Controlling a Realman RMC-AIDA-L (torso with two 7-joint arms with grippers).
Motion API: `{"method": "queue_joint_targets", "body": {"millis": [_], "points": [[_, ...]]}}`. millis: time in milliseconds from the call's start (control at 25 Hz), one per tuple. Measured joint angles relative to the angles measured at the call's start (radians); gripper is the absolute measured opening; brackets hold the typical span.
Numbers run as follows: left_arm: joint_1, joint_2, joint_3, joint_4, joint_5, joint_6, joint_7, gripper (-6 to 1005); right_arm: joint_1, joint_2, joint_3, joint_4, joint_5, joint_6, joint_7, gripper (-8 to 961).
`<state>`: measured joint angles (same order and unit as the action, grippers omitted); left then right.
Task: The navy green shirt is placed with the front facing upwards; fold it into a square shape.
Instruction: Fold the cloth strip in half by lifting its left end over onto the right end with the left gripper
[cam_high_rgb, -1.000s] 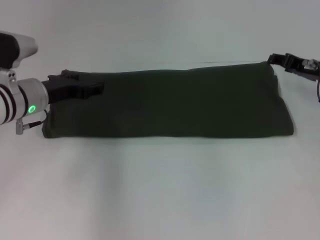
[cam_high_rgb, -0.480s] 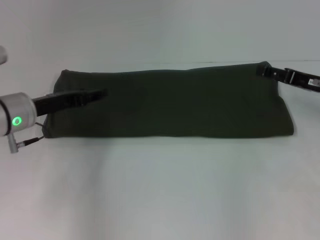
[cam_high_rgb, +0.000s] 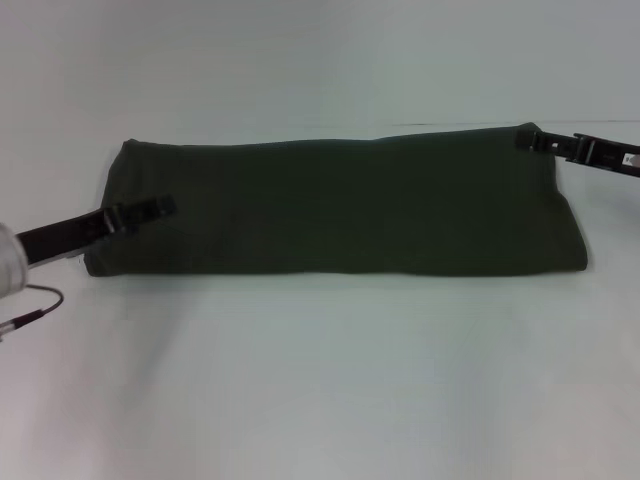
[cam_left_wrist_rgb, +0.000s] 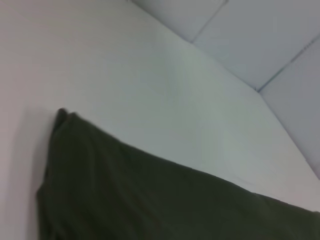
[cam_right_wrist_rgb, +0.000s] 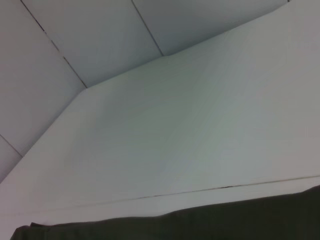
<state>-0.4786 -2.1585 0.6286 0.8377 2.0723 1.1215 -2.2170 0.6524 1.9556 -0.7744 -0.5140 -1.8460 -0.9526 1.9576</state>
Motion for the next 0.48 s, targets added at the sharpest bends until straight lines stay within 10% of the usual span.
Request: {"method": "queue_joint_targets", "body": {"millis": [480], "points": [[0.001,0.033,-0.092,0.002,0.116,0.127,-0.128,797,0.000,-0.007,0.003,0.000,0.008,-0.001,0.030,915]]}}
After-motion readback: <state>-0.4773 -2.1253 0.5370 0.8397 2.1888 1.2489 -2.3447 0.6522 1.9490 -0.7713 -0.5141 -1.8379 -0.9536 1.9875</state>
